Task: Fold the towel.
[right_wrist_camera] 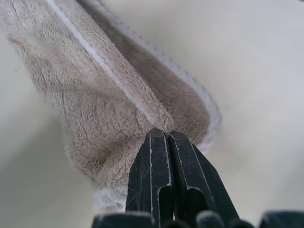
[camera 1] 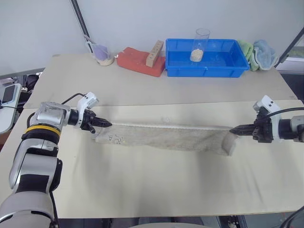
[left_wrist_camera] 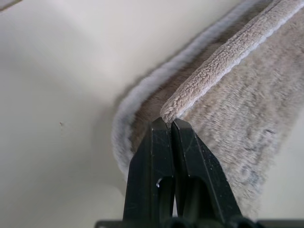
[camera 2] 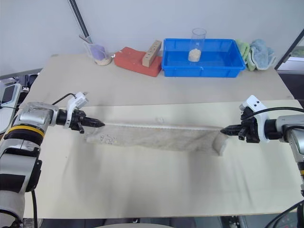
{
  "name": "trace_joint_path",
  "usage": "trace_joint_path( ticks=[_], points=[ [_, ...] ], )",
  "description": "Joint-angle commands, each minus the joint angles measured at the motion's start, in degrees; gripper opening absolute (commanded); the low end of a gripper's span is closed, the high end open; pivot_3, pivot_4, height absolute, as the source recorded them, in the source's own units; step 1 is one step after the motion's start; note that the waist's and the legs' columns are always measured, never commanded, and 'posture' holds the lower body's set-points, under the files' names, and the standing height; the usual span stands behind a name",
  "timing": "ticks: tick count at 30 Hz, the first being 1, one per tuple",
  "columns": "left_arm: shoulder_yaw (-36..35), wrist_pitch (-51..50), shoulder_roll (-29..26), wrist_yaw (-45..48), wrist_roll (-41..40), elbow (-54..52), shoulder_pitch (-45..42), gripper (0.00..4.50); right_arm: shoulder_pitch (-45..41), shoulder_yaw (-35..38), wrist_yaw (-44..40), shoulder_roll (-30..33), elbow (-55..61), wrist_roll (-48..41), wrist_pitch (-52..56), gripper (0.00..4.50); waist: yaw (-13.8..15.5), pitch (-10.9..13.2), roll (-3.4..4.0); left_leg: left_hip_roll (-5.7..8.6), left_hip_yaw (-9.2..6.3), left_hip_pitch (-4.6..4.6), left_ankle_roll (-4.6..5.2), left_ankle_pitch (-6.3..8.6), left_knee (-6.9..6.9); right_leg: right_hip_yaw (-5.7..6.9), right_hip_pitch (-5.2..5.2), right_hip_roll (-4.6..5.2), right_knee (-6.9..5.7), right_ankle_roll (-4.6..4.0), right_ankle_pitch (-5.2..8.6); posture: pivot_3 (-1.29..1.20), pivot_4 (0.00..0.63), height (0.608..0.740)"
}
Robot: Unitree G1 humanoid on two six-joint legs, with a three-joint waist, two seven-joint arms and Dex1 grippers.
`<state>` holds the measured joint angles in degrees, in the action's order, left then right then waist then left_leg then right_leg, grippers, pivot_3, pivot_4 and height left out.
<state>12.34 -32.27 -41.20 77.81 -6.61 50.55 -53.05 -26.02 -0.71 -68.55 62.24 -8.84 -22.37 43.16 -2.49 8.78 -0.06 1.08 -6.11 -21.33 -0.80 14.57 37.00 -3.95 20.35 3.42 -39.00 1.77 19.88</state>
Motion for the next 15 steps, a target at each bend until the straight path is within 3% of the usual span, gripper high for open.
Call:
trace_joint_path(
  ticks=[1,2,5,13,15],
  points=[
    [-1.97,2.23,-0.25,-2.12,1.14,1.89,-1.79,0.00,-2.27,0.92,0.56,-0.47,-0.74,0.86,-0.63,0.01,0.00,0.00,0.00,0.00,0.00,0.00,0.00,0.00,0.00,0.00,0.00,0.00,0.00,0.00,0.00,0.00,0.150,0.740],
    [-2.15,2.72,-0.10,-2.96,1.33,2.51,-1.87,0.00,-2.61,0.96,0.64,-0.72,-0.97,0.86,-0.43,0.01,-0.05,0.00,0.00,0.00,0.00,0.00,0.00,0.00,0.00,0.00,0.00,0.00,0.00,0.00,0.00,0.00,0.150,0.740],
    [-3.82,4.06,0.35,-5.68,1.14,4.14,-2.52,0.99,-3.40,1.68,1.78,-1.56,-1.29,1.27,-0.52,0.97,-0.10,0.00,0.00,-0.01,0.00,0.01,0.00,0.00,0.00,0.00,0.01,0.00,-0.03,0.00,0.00,0.00,0.150,0.740],
    [-7.57,7.60,-1.08,-8.68,1.12,5.08,-4.07,4.49,-4.02,7.10,7.26,-1.47,1.49,0.93,-2.12,3.69,-0.01,0.00,0.00,0.02,-0.02,-0.01,0.00,-0.01,0.00,0.00,0.03,0.02,-0.06,0.00,0.00,0.00,0.150,0.740],
    [-8.50,9.45,-2.12,-7.84,0.77,4.51,-4.20,4.50,-2.70,9.27,7.62,-0.70,4.27,0.29,-2.45,4.40,-0.01,0.00,0.01,0.02,-0.02,0.00,0.00,-0.01,0.00,0.00,0.04,0.02,-0.08,0.00,0.00,0.00,0.150,0.740]
  ],
)
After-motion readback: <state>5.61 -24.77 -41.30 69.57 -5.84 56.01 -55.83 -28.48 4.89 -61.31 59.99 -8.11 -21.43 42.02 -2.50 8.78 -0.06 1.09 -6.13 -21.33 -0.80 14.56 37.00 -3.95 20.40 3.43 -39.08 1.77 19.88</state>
